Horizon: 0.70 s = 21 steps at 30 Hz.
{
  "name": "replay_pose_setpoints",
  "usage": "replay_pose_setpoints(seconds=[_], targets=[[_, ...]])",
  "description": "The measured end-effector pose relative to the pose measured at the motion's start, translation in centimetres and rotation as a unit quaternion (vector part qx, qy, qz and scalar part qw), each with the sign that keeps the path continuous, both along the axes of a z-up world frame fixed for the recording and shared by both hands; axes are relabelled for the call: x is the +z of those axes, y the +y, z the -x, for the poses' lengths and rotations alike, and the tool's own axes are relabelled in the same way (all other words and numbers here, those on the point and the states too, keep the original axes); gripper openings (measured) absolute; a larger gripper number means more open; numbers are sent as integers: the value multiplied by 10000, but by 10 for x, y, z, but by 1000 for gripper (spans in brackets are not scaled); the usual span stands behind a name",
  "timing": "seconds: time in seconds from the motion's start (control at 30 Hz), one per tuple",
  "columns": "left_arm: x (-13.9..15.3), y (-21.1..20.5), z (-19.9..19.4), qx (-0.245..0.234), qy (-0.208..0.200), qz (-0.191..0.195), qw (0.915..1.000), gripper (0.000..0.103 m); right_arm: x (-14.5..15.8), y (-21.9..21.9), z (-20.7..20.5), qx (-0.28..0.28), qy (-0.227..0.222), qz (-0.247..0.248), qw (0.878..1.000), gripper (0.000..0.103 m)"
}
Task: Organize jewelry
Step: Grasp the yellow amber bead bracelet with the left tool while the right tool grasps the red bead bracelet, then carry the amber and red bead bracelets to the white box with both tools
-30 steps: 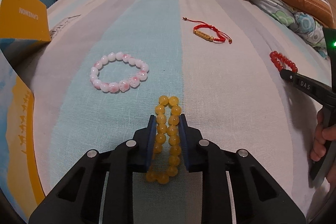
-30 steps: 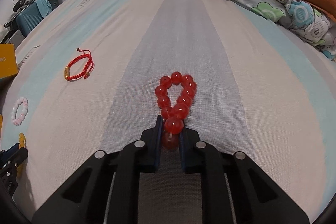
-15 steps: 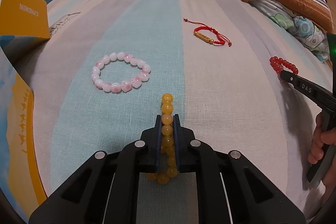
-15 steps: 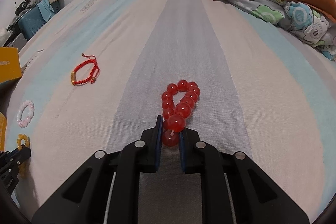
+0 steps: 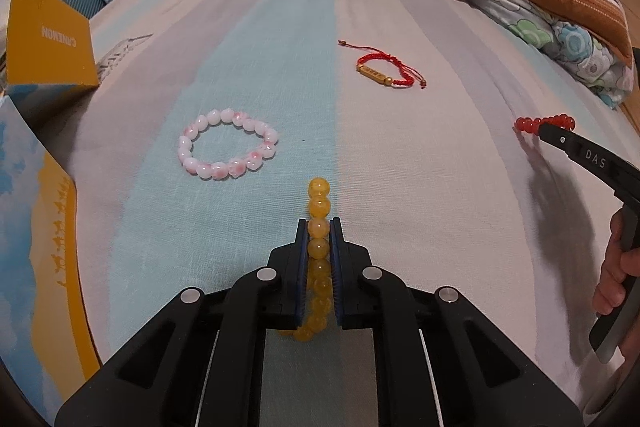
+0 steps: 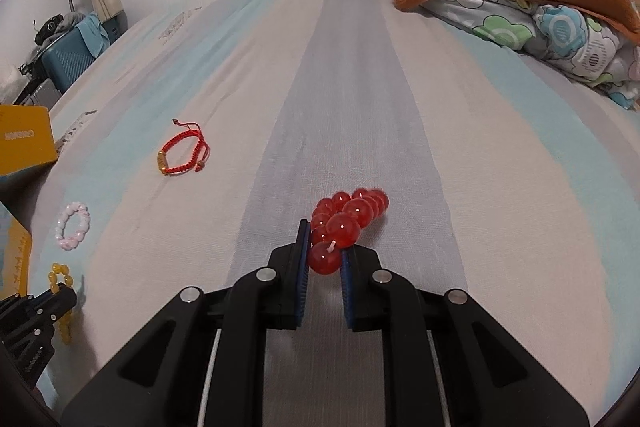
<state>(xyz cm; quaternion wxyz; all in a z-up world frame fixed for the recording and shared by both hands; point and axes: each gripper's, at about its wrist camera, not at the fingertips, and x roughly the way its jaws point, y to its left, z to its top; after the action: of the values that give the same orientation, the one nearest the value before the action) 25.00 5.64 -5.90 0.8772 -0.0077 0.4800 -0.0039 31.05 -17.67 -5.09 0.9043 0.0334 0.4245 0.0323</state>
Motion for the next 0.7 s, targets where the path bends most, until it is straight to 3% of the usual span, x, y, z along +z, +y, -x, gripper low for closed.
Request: replay_pose_setpoints(seconds=[0.7], targets=[[29,-12,29,-141,-157,-89,9997,9,37,10,63,-221,20,-172,9996,13]])
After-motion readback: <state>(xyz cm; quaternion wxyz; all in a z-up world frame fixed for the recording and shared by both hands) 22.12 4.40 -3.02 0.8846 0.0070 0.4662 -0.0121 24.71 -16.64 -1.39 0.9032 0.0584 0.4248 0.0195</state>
